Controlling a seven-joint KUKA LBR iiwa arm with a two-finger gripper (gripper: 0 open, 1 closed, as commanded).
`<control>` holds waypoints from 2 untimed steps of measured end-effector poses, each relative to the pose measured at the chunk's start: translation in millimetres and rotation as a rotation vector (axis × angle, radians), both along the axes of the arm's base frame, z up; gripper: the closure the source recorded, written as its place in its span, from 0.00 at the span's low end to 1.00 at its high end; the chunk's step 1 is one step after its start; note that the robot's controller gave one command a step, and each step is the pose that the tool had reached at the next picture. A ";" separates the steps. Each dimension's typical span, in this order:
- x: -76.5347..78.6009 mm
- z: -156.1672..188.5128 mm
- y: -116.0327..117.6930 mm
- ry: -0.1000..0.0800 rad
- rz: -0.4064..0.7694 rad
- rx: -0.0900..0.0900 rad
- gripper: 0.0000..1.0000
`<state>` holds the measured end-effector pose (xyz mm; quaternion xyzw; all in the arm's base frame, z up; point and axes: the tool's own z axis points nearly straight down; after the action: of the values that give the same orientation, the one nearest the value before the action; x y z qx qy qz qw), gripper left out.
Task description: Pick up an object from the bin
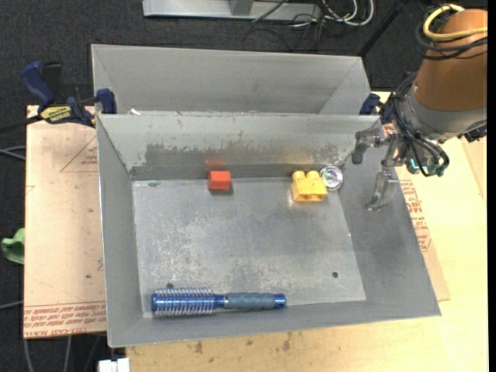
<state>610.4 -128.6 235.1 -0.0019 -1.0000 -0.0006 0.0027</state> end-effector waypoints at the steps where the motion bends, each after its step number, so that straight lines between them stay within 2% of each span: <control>1: 28.3 -165.9 32.7 -0.013 -0.020 0.000 0.00; 2: 48.1 -133.8 42.2 -0.012 -0.131 0.000 0.00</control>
Offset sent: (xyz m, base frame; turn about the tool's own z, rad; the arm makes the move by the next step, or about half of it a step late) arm 0.0262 0.0315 -0.1651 0.0210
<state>658.4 -86.4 101.4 -0.0675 -0.9977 -0.0007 -0.0033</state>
